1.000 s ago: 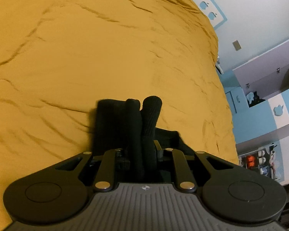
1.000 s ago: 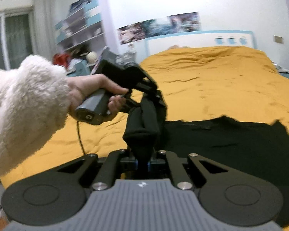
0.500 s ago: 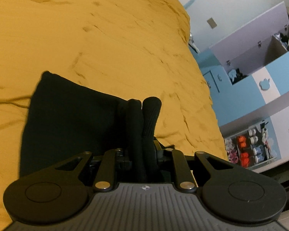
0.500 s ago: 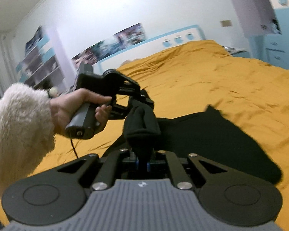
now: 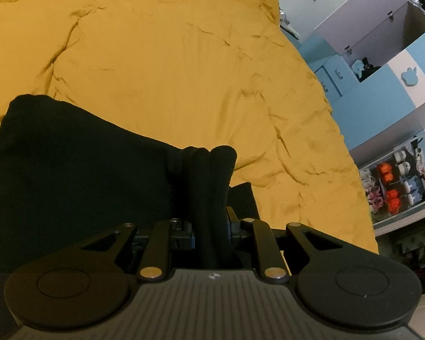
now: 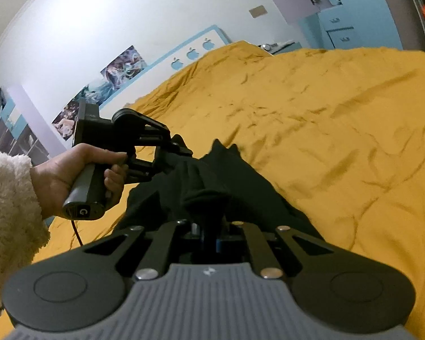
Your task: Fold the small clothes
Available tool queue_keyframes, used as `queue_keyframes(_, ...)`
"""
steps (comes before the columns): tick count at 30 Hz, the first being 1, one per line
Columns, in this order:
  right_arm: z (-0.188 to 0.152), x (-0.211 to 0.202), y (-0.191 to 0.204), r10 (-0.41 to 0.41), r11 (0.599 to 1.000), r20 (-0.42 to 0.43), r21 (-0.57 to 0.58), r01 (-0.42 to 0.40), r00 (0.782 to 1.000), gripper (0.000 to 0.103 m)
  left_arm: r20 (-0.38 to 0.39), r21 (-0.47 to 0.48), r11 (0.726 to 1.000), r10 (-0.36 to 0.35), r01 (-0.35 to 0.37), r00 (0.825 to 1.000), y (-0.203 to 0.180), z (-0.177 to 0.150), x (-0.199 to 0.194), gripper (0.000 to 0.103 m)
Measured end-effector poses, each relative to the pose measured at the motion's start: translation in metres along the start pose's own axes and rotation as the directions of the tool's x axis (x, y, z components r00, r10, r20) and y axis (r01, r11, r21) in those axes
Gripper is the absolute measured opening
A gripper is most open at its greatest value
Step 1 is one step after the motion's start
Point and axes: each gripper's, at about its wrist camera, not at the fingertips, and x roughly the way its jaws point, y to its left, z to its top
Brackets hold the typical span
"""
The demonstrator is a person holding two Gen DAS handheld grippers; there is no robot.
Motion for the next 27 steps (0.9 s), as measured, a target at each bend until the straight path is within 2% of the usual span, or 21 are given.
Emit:
queue_keyframes(7, 0.003, -0.004, -0.003, 0.015, 0.999, 0.024, 0.034, -0.015, 1.0, 0.001, -0.011, 0.063, 0.998, -0.002, 0.002, 1.0, -0.019, 0.003, 0.001, 0.02)
queue_keyframes(10, 0.003, 0.002, -0.012, 0.0, 0.998, 0.015, 0.06, -0.001, 1.0, 0.002, -0.022, 0.072, 0.997, 0.022, -0.021, 1.0, -0.023, 0.003, 0.011, 0.02)
queue_keyframes(12, 0.0, 0.005, -0.018, -0.012, 0.997, -0.003, 0.081, 0.012, 1.0, 0.003, -0.034, 0.122, 0.991, 0.053, -0.048, 0.998, -0.027, -0.001, 0.021, 0.02)
queue_keyframes(14, -0.003, 0.01, -0.024, -0.047, 0.995, -0.023, 0.092, 0.049, 0.999, 0.008, -0.035, 0.165, 0.984, 0.075, -0.068, 0.997, -0.029, -0.005, 0.031, 0.026)
queue_keyframes(17, -0.004, 0.009, -0.036, -0.037, 0.987, -0.049, 0.153, 0.044, 0.998, 0.01, -0.033, 0.138, 0.989, 0.052, -0.047, 0.998, -0.033, -0.004, 0.031, 0.041)
queue_keyframes(18, -0.002, 0.007, -0.039, -0.03, 0.983, -0.065, 0.18, 0.041, 0.997, 0.01, -0.036, 0.131, 0.991, 0.044, -0.039, 0.998, -0.036, -0.002, 0.028, 0.042)
queue_keyframes(20, 0.004, -0.004, -0.043, -0.026, 0.976, -0.078, 0.215, 0.042, 0.997, 0.014, -0.034, 0.144, 0.99, 0.011, -0.006, 0.999, -0.041, 0.004, 0.017, 0.042)
queue_keyframes(21, 0.008, -0.011, -0.042, -0.032, 0.978, -0.077, 0.203, 0.047, 0.997, 0.02, -0.02, 0.172, 0.985, -0.023, 0.026, 1.0, -0.042, 0.008, 0.007, 0.042)
queue_keyframes(23, 0.015, -0.023, -0.038, -0.07, 0.985, -0.061, 0.155, 0.078, 0.996, 0.03, 0.03, 0.217, 0.968, -0.139, 0.129, 0.99, -0.043, 0.017, -0.02, 0.041)
queue_keyframes(24, 0.019, -0.031, -0.034, -0.113, 0.986, -0.037, 0.122, 0.117, 0.993, 0.045, 0.061, 0.227, 0.961, -0.175, 0.157, 0.983, -0.042, 0.02, -0.035, 0.041)
queue_keyframes(25, 0.022, -0.037, -0.031, -0.137, 0.986, -0.012, 0.09, 0.137, 0.991, 0.046, 0.074, 0.23, 0.955, -0.207, 0.185, 0.976, -0.039, 0.02, -0.05, 0.041)
queue_keyframes(27, 0.03, -0.042, -0.026, -0.154, 0.987, 0.021, 0.045, 0.153, 0.988, 0.046, 0.042, 0.216, 0.951, -0.236, 0.222, 0.971, -0.028, 0.017, -0.071, 0.042)
